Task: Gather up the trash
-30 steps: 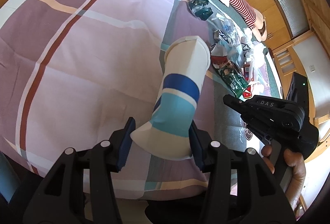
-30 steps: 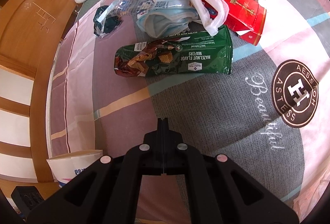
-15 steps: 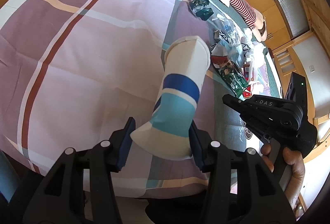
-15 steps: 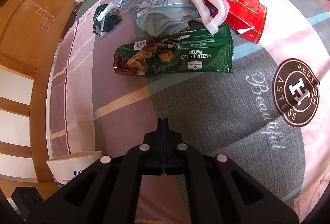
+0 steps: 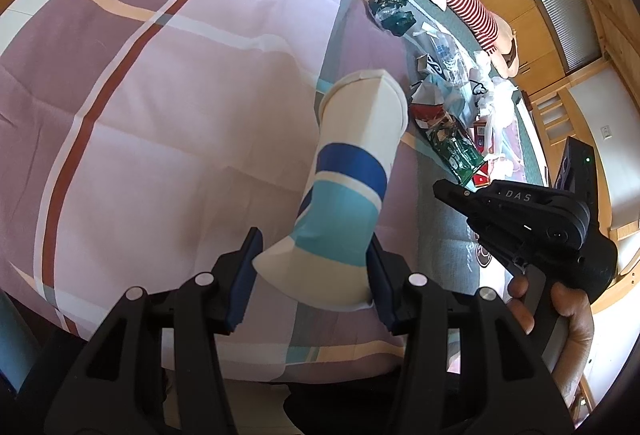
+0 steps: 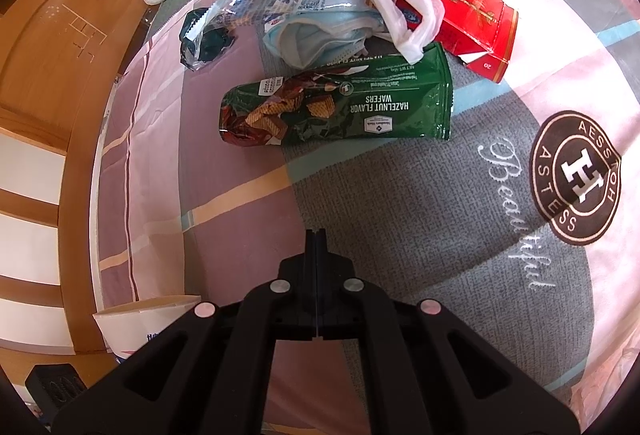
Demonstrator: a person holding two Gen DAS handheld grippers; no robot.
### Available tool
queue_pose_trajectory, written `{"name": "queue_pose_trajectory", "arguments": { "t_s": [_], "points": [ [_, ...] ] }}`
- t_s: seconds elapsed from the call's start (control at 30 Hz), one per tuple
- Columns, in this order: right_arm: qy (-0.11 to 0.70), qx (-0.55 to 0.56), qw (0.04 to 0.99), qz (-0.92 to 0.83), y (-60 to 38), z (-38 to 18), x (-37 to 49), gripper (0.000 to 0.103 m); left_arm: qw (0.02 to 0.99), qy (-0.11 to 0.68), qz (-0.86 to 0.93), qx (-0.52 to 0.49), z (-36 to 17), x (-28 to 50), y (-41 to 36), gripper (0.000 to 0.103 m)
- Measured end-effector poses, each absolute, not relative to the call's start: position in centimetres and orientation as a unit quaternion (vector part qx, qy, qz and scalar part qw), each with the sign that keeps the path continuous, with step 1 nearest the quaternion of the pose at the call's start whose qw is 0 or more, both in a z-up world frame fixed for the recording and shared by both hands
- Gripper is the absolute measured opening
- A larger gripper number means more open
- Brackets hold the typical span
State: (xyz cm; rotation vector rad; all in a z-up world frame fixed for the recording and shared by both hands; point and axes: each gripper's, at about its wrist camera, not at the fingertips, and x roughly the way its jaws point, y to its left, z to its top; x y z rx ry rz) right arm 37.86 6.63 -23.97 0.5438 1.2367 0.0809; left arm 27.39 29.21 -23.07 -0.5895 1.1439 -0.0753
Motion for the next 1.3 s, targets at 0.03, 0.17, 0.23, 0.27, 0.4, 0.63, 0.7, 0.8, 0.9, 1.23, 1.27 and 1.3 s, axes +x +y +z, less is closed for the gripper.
{"name": "queue_pose_trajectory", "arguments": {
  "t_s": [0.03, 0.17, 0.23, 0.27, 0.4, 0.63, 0.7, 0.8, 0.9, 1.23, 1.27, 1.3],
  "points": [
    [0.572, 0.251, 0.78, 0.037, 6.6, -24.0, 37.9, 0.001, 0.799, 0.533, -0.035, -0.275, -23.1, 27.4, 29.2, 0.051],
    [0.571, 0.252, 0.781, 0.036, 6.6, -23.9, 37.8, 0.001, 0.8, 0.53, -0.037, -0.278, -23.0, 27.3, 29.3, 0.051],
    [0.568, 0.253, 0.782, 0.034, 6.5, -23.8, 37.8, 0.001, 0.8, 0.527, -0.039, -0.284, -22.8, 27.3, 29.6, 0.051],
    [0.566, 0.255, 0.783, 0.033, 6.5, -23.7, 37.7, 0.001, 0.8, 0.523, -0.039, -0.29, -22.7, 27.2, 30.0, 0.051],
    [0.557, 0.258, 0.789, 0.036, 6.2, -23.2, 37.7, 0.001, 0.799, 0.512, -0.039, -0.312, -22.3, 26.9, 31.2, 0.051],
    [0.505, 0.227, 0.83, 0.059, 7.1, -20.2, 37.1, 0.001, 0.825, 0.479, -0.049, -0.295, -20.4, 26.4, 30.8, 0.051],
    [0.48, 0.22, 0.847, 0.066, 7.0, -18.9, 36.2, 0.001, 0.84, 0.466, -0.045, -0.276, -19.6, 26.2, 30.2, 0.051],
    [0.453, 0.199, 0.864, 0.092, 6.4, -16.2, 33.4, 0.001, 0.861, 0.449, -0.028, -0.239, -18.1, 25.2, 29.4, 0.051],
    [0.437, 0.173, 0.872, 0.136, 4.7, -13.0, 29.8, 0.001, 0.875, 0.423, -0.023, -0.234, -16.1, 22.6, 28.0, 0.051],
    [0.401, 0.121, 0.891, 0.176, -6.1, -7.7, 16.0, 0.001, 0.87, 0.422, -0.145, -0.21, -12.3, 15.5, 15.8, 0.051],
    [0.4, 0.121, 0.893, 0.166, -7.5, -7.8, 14.8, 0.001, 0.87, 0.422, -0.158, -0.201, -12.0, 15.0, 14.3, 0.051],
    [0.401, 0.124, 0.894, 0.157, -8.6, -8.0, 13.9, 0.001, 0.869, 0.423, -0.17, -0.193, -11.9, 14.6, 12.9, 0.051]
  ]
}}
